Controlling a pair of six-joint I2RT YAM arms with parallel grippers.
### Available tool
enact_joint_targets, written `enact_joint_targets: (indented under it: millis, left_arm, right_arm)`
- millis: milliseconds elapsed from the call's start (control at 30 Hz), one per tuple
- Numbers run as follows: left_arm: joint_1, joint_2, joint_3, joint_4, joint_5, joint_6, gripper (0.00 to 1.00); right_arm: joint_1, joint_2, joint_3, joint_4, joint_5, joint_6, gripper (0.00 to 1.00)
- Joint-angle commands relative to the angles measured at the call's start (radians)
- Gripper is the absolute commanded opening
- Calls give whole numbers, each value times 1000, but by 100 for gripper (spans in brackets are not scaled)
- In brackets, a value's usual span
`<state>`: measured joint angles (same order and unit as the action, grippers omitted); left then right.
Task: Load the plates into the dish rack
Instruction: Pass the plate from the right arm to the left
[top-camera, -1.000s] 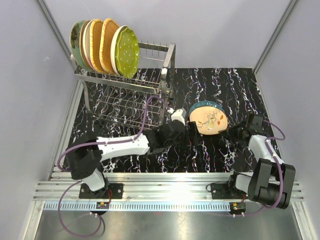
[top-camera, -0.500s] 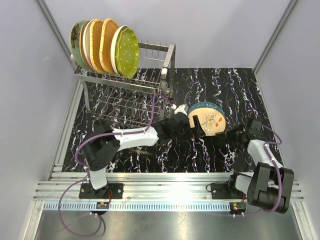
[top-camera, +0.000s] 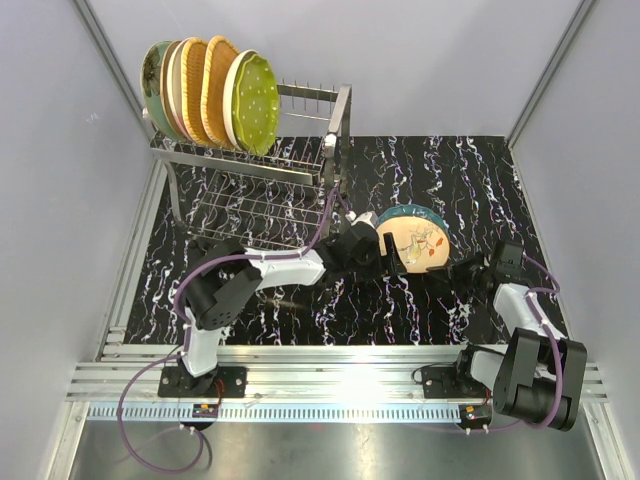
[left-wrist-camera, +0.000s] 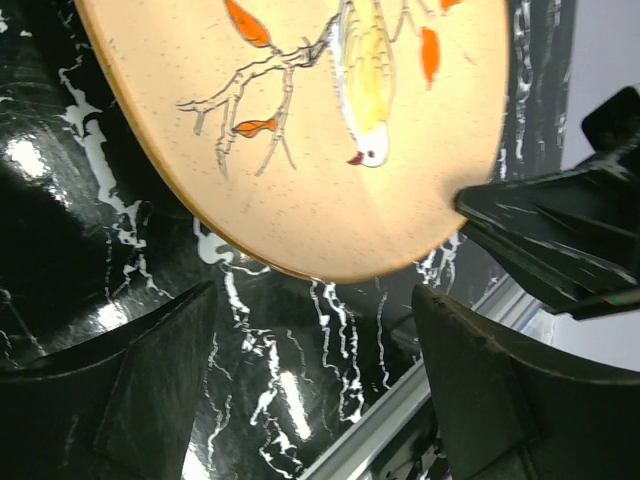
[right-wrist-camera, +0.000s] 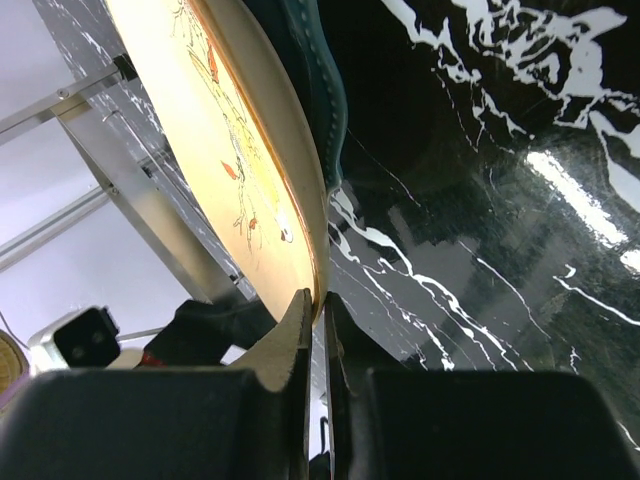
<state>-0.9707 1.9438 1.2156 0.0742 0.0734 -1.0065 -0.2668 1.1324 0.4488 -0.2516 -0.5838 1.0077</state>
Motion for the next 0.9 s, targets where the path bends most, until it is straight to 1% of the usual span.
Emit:
enact_joint_targets:
  millis: [0, 500, 733, 867]
  left_arm:
    - [12, 12, 33, 53, 31, -18, 80]
    - [20, 26, 39, 95, -30, -76, 74]
    - [20, 47, 58, 99, -46, -92, 68]
    - [20, 55, 38, 118, -47, -112, 65]
  right_arm:
    - [3, -31, -2, 58, -105, 15, 0]
    - [3, -82, -58, 38, -142, 2, 0]
    - [3, -111, -76, 26, -151, -6, 0]
    - [3, -134, -90, 11, -163, -12, 0]
